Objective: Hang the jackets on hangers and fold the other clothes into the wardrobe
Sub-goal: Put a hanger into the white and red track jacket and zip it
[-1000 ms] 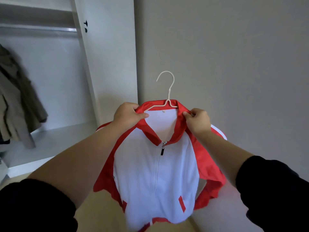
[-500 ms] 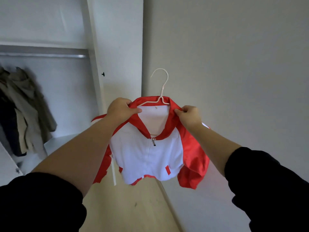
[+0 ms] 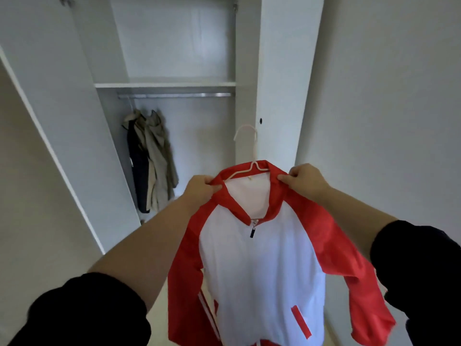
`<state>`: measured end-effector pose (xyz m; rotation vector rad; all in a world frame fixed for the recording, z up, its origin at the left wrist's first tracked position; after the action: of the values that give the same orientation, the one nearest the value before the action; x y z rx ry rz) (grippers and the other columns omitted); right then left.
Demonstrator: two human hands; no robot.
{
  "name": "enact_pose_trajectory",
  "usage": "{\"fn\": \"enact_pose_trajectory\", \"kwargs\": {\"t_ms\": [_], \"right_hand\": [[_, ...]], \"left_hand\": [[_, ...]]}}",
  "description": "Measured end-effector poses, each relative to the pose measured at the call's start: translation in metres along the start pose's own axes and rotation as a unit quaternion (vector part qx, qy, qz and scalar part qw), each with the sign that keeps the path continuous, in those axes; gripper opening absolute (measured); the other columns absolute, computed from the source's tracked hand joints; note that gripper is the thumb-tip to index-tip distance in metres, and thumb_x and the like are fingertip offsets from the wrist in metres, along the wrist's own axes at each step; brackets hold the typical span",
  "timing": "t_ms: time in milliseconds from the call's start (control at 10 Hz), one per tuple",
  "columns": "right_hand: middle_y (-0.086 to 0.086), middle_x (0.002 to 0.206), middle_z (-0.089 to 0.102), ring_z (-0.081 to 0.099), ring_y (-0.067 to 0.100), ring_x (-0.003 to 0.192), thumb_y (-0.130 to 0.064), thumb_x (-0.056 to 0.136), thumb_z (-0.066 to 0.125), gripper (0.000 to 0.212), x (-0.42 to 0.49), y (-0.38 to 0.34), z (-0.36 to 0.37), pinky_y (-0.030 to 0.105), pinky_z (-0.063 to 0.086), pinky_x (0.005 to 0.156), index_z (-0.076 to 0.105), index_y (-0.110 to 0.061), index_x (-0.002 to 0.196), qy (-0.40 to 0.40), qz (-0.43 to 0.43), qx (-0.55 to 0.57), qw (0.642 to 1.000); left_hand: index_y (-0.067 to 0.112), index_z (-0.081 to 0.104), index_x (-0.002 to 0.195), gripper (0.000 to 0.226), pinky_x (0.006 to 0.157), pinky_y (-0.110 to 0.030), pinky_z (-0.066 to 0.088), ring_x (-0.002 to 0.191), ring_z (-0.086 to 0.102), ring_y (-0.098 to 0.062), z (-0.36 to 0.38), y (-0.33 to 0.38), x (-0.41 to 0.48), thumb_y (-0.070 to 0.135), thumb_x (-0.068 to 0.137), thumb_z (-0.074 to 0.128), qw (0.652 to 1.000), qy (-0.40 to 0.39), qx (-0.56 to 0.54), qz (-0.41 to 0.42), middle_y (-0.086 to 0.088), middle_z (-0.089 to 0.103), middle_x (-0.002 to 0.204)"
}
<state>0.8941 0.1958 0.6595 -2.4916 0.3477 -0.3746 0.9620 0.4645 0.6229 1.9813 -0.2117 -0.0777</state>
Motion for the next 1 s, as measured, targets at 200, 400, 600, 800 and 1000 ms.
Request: {"fn": "enact_pose_trajectory", "kwargs": {"t_ms": [200, 400, 600, 800, 1000], "right_hand": [[0.004, 0.06, 0.052, 0.05, 0.02, 0.061, -0.051, 0.093, 0.051, 0.054, 0.044, -0.047, 0.082, 0.03, 0.037, 0.059, 0.047, -0.011, 0.057, -0.078, -0.022, -0.02, 0.996], [0.012, 0.092, 0.064, 0.06, 0.03, 0.092, -0.026, 0.099, 0.048, 0.031, 0.14, -0.076, 0.148, 0.031, 0.043, 0.079, 0.063, -0.004, 0.082, -0.123, -0.042, -0.033, 0.991], [0.015, 0.094, 0.068, 0.063, 0.032, 0.091, -0.028, 0.093, 0.057, 0.03, 0.255, -0.129, 0.202, 0.036, 0.05, 0.083, 0.071, -0.002, 0.086, -0.108, -0.052, -0.008, 0.993], [0.017, 0.11, 0.064, 0.06, 0.033, 0.105, -0.028, 0.092, 0.055, 0.032, 0.339, -0.162, 0.265, 0.029, 0.042, 0.074, 0.064, 0.001, 0.106, -0.176, 0.011, 0.043, 0.983], [0.018, 0.115, 0.062, 0.057, 0.031, 0.114, -0.021, 0.092, 0.056, 0.034, 0.403, -0.19, 0.319, 0.016, 0.036, 0.051, 0.06, 0.001, 0.117, -0.176, 0.085, 0.102, 0.975]], "left_hand": [[0.008, 0.073, 0.102, 0.017, 0.073, -0.025, 0.047, 0.08, 0.063, -0.019, -0.067, -0.052, 0.038, 0.011, 0.088, 0.065, 0.996, 0.088, 0.024, -0.018, -0.005, 0.067, 0.085], [0.003, 0.072, 0.104, 0.019, 0.075, -0.026, 0.044, 0.086, 0.063, -0.023, -0.123, -0.087, 0.117, 0.01, 0.089, 0.063, 0.985, 0.158, 0.067, -0.022, -0.014, 0.069, 0.095], [0.005, 0.067, 0.113, 0.026, 0.086, -0.03, 0.04, 0.105, 0.059, -0.033, -0.166, -0.113, 0.234, 0.016, 0.091, 0.06, 0.964, 0.189, 0.184, -0.04, -0.017, 0.067, 0.11], [0.01, 0.053, 0.129, 0.071, 0.092, -0.04, 0.05, 0.111, 0.059, -0.034, -0.168, -0.166, 0.341, 0.047, 0.071, 0.067, 0.97, 0.192, 0.038, -0.144, -0.017, 0.059, 0.121], [0.017, 0.035, 0.138, 0.048, 0.06, -0.034, 0.051, 0.079, 0.064, -0.028, -0.148, -0.207, 0.413, 0.017, 0.094, 0.053, 0.944, 0.081, -0.157, -0.277, -0.01, 0.059, 0.103]]}}
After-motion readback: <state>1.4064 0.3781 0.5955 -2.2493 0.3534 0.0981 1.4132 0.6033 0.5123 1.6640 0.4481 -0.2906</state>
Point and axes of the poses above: each hand's wrist, its own x-axis towards the middle knuckle, its own z-axis out of the palm, y = z × x, the point moved 6 cm from there along x, towards the middle knuckle
